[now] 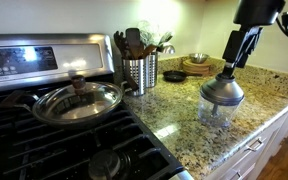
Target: Take the top off the food cup and pick the blade and put it on the table
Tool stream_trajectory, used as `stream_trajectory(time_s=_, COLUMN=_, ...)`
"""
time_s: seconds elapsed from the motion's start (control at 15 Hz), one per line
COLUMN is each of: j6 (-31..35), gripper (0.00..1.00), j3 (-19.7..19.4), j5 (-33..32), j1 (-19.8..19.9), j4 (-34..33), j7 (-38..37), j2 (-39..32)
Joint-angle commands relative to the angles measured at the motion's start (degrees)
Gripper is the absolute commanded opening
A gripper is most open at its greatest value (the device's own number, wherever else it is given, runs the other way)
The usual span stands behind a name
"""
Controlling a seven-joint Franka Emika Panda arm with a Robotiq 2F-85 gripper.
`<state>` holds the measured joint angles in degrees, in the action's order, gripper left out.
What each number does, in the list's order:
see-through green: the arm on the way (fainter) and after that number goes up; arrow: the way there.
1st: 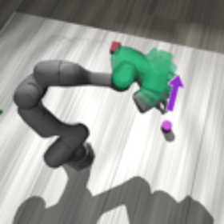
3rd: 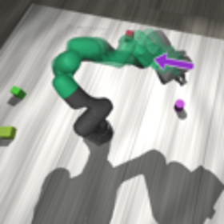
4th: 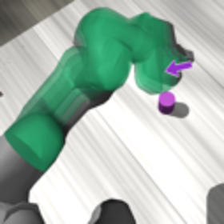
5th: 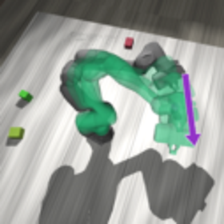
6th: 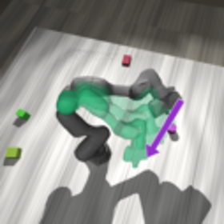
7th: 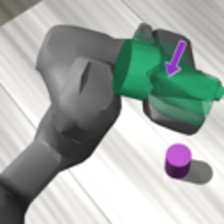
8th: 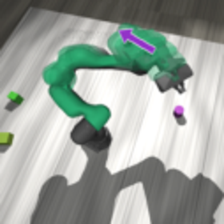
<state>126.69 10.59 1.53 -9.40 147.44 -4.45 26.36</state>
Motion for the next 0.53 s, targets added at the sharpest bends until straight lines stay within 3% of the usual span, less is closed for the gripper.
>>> stream_trajectory(time_s=0.0, j6=0.96, gripper=1.00, j3=-0.52, j5=-1.67, j1=1.36, j4=0.14, j7=-0.73, j2=-0.45)
stream_trajectory(time_s=0.47, j6=1.44, gripper=1.00, j3=-1.57, j5=-2.51, j1=3.45, j4=-0.27, j7=-0.25, j2=-1.54)
